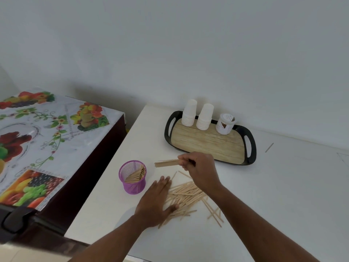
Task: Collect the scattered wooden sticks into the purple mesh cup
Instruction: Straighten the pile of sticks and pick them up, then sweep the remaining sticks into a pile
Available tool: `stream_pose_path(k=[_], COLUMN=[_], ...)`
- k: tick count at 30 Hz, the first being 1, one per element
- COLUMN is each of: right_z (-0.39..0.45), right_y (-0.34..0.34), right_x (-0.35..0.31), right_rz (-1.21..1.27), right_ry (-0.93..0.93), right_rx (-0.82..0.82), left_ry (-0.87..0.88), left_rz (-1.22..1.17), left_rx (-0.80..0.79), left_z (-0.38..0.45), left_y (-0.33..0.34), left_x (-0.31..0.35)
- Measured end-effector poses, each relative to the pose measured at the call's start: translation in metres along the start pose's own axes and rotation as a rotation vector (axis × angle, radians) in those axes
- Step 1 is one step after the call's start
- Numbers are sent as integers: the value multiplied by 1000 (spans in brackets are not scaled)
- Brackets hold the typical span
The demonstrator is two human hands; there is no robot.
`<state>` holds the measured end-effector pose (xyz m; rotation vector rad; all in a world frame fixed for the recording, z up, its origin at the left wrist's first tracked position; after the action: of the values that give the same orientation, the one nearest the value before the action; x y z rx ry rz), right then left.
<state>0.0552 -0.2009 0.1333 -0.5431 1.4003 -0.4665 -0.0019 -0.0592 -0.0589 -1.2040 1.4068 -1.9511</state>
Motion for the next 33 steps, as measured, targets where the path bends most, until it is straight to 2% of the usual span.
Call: stream_pose_path(k=[5,8,12,19,21,25,29,33], right_z=[2,2,3,4,6,14,14,25], right_y=[55,96,137,172,172,160,157,110], right_x=[-59,-77,-78,-72,-73,-72,-54,-24], right_rz=[-231,-452,-731,-873,-834,-607,-523,-205], right_ry=[-312,-464,-572,-679,-678,-532,-473,-222], right_rx=[-38,-107,-208,-375,-378,-251,-271,-42], left_ry=[8,-60,-147,-133,-127,-134,-125,-45], left_rz=[35,8,-66,-71,-68,-79,-62,53], left_rx=[32,82,101,95,77,63,90,89], left_z=[0,-2,-6,-4,-4,-4,-5,0], left_y=[0,-2,4,-3,-4,-4,-3,-6], left_x=[1,-1,-6,-2,-1,-3,-3,0])
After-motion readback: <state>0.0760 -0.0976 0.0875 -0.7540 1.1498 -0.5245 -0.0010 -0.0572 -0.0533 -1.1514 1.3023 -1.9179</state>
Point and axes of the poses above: each hand's wrist, its own z-axis towards the middle knuckle, its own y-axis out of the palm, x = y × z, the point moved 7 cm from there along z, towards the middle knuckle, and after that the axes turned 14 degrees about y, right-handed, at the moved point
